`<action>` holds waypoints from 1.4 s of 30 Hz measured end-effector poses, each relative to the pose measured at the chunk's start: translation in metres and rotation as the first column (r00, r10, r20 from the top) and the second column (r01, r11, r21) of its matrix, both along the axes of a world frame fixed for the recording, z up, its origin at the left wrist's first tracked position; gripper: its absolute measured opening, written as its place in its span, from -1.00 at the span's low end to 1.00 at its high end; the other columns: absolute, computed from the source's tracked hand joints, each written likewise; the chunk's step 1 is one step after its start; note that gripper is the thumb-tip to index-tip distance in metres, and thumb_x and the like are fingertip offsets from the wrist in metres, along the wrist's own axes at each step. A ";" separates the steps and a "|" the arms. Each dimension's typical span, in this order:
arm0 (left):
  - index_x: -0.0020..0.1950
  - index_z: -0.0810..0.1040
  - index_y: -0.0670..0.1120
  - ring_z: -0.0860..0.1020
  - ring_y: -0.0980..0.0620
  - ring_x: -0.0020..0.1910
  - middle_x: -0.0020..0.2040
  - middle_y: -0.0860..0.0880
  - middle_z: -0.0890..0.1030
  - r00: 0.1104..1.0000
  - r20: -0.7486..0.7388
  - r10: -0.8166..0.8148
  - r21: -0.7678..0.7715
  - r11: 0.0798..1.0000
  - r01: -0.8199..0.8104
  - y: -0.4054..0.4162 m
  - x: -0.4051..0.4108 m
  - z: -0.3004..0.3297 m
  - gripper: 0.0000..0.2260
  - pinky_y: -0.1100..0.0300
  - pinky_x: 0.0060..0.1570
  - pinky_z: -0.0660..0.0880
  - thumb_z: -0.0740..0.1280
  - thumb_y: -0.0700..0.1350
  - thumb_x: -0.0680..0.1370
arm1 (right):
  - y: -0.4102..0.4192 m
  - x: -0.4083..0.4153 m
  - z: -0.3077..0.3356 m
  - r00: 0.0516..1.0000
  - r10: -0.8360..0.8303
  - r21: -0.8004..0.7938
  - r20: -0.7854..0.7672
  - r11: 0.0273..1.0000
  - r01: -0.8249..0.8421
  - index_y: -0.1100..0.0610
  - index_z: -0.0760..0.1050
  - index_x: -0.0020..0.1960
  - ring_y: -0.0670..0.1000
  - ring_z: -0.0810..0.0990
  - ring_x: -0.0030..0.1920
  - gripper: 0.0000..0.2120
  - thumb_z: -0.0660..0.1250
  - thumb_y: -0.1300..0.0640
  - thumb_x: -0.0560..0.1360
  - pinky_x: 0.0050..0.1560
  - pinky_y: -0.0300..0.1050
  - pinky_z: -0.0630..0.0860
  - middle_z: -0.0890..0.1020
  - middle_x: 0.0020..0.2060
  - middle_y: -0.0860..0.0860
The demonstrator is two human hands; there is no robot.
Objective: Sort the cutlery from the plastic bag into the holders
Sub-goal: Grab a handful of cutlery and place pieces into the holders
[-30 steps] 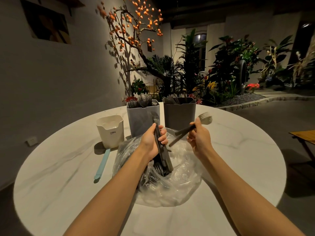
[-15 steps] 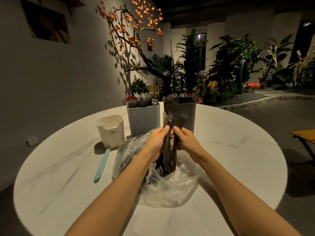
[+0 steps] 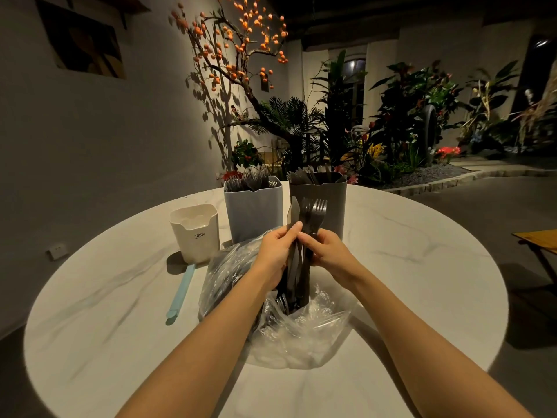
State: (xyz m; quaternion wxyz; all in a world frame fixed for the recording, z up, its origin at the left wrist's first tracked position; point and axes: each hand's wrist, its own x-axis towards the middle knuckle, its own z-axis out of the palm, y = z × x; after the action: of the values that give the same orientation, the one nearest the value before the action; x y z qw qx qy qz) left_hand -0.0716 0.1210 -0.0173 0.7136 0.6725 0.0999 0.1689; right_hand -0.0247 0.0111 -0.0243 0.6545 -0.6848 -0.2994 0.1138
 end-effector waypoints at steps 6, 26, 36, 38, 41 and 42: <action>0.09 0.63 -0.11 0.60 -0.05 0.02 -0.02 -0.10 0.64 0.998 0.024 0.062 0.103 0.993 -0.064 -0.005 0.003 0.002 -0.73 0.07 0.07 0.57 0.19 -0.02 0.65 | 0.002 0.008 -0.005 0.991 -0.124 -0.019 -0.055 0.992 0.123 0.29 0.45 0.12 -0.01 0.54 -0.15 -0.71 0.18 0.04 0.63 -0.14 -0.16 0.55 0.51 -0.19 0.09; 0.13 0.45 -0.10 0.46 0.13 -0.29 -0.26 -0.03 0.43 0.946 0.315 -0.077 0.159 0.987 0.027 -0.014 0.000 0.005 -0.77 0.25 -0.17 0.48 0.01 -0.12 0.70 | -0.008 0.007 0.006 0.983 -0.146 0.238 -0.112 0.956 0.170 0.13 0.35 -0.15 -0.14 0.27 -0.49 -0.71 0.10 -0.04 0.65 -0.44 -0.30 0.26 0.31 -0.46 -0.04; -0.13 0.53 -0.04 0.52 0.08 -0.14 -0.17 -0.04 0.56 0.979 0.205 -0.013 0.526 0.845 -0.099 -0.003 0.008 0.001 -0.75 0.31 -0.14 0.45 0.14 -0.11 0.67 | -0.008 0.009 0.004 0.976 -0.186 0.133 -0.114 0.971 0.201 0.13 0.28 -0.31 -0.09 0.29 -0.46 -0.59 0.18 -0.10 0.60 -0.43 -0.31 0.31 0.32 -0.47 0.00; -0.14 0.53 -0.05 0.49 0.17 -0.27 -0.21 -0.02 0.56 0.978 0.210 -0.002 0.469 0.878 -0.099 -0.004 0.010 0.007 -0.76 0.34 -0.25 0.39 0.15 -0.11 0.67 | -0.009 0.009 0.007 0.979 -0.159 0.133 -0.127 0.975 0.176 0.12 0.29 -0.32 -0.09 0.27 -0.46 -0.60 0.17 -0.08 0.61 -0.43 -0.29 0.30 0.31 -0.49 -0.02; -0.15 0.52 -0.05 0.47 0.23 -0.43 -0.24 0.01 0.58 0.973 0.230 0.004 0.456 0.883 -0.112 -0.002 0.014 0.021 -0.76 0.36 -0.33 0.38 0.16 -0.11 0.66 | -0.010 0.008 0.015 0.987 -0.086 0.113 -0.136 0.988 0.102 0.11 0.33 -0.36 -0.09 0.24 -0.48 -0.58 0.14 -0.04 0.63 -0.43 -0.29 0.26 0.28 -0.50 -0.02; -0.15 0.52 -0.07 0.47 0.24 -0.46 -0.25 0.01 0.59 0.971 0.238 0.008 0.456 0.882 -0.119 -0.002 0.016 0.026 -0.77 0.36 -0.35 0.40 0.17 -0.11 0.66 | -0.009 0.008 0.018 0.988 -0.070 0.106 -0.139 0.991 0.085 0.10 0.35 -0.37 -0.08 0.24 -0.47 -0.57 0.14 -0.04 0.64 -0.42 -0.28 0.26 0.27 -0.49 -0.01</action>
State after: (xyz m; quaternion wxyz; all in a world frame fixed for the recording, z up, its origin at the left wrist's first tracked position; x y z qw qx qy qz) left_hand -0.0554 0.1190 0.0091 0.5315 0.7967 -0.0045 0.2877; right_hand -0.0168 0.0017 -0.0067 0.7145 -0.6490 -0.2336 0.1174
